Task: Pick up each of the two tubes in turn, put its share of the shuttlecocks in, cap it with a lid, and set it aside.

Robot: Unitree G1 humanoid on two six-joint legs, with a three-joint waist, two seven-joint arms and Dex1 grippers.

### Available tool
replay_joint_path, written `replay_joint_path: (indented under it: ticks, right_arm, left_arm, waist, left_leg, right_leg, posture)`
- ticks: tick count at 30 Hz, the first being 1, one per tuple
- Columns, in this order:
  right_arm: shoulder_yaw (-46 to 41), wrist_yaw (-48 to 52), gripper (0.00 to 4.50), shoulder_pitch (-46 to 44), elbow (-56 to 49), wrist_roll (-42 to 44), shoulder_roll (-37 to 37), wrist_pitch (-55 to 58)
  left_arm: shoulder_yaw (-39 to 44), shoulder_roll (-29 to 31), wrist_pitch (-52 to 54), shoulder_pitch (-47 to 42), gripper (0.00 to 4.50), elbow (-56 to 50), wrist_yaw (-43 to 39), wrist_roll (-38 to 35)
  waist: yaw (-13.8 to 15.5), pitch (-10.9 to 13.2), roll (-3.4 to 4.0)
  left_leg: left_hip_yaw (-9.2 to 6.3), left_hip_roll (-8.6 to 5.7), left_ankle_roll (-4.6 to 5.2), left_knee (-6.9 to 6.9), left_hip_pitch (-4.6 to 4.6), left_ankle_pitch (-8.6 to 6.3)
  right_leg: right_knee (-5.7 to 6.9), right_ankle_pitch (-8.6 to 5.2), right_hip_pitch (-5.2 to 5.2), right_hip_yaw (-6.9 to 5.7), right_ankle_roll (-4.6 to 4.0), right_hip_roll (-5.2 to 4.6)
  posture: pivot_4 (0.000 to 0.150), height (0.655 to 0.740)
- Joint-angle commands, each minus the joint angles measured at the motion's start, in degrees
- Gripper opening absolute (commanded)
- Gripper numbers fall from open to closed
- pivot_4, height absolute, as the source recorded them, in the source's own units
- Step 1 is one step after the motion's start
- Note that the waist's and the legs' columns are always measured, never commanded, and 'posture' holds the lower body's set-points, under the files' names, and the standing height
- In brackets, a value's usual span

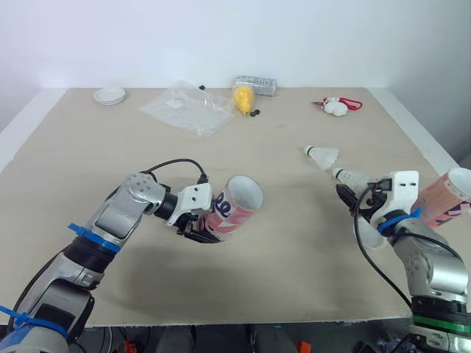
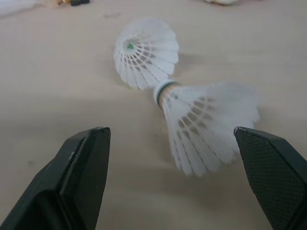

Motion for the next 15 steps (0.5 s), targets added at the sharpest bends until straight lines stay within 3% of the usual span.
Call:
replay_joint_path:
  ticks: [1, 13, 15]
  right_arm:
    - [0.1, 1.2, 4.43, -3.1, 2.6, -0.3, -0.8, -1.8]
    - [2.0, 4.5, 4.43, -10.6, 15.6, -1.5, -0.5, -4.6]
    - [2.0, 4.3, 3.91, -11.4, 16.8, -1.9, -0.5, -5.6]
  left_arm:
    - [0.0, 0.3, -0.3, 0.2, 2.99, -0.4, 0.2, 0.6]
    - [0.5, 1.2, 0.3, 1.5, 2.99, -1.6, 0.7, 0.5]
    - [0.5, 1.3, 0.2, 1.7, 2.99, -1.7, 0.7, 0.5]
  waist:
    - [0.0, 0.0, 0.0]
    - [-0.1, 0.0, 0.0]
    - [-0.1, 0.0, 0.0]
  left_leg:
    - [0.0, 0.0, 0.0, 0.0, 0.0, 0.0]
    - [0.0, 0.0, 0.0, -0.04, 0.01, 0.0]
    - [0.0, 0.0, 0.0, -0.04, 0.02, 0.0]
  right_leg:
    - [0.0, -0.01, 0.0, 0.0, -0.01, 0.0]
    - [0.0, 0.05, 0.0, 0.0, 0.12, 0.01]
    - [0.0, 0.05, 0.0, 0.0, 0.12, 0.01]
  posture:
    - [0.15, 0.74]
    - [0.15, 0.74]
    - [0.15, 0.74]
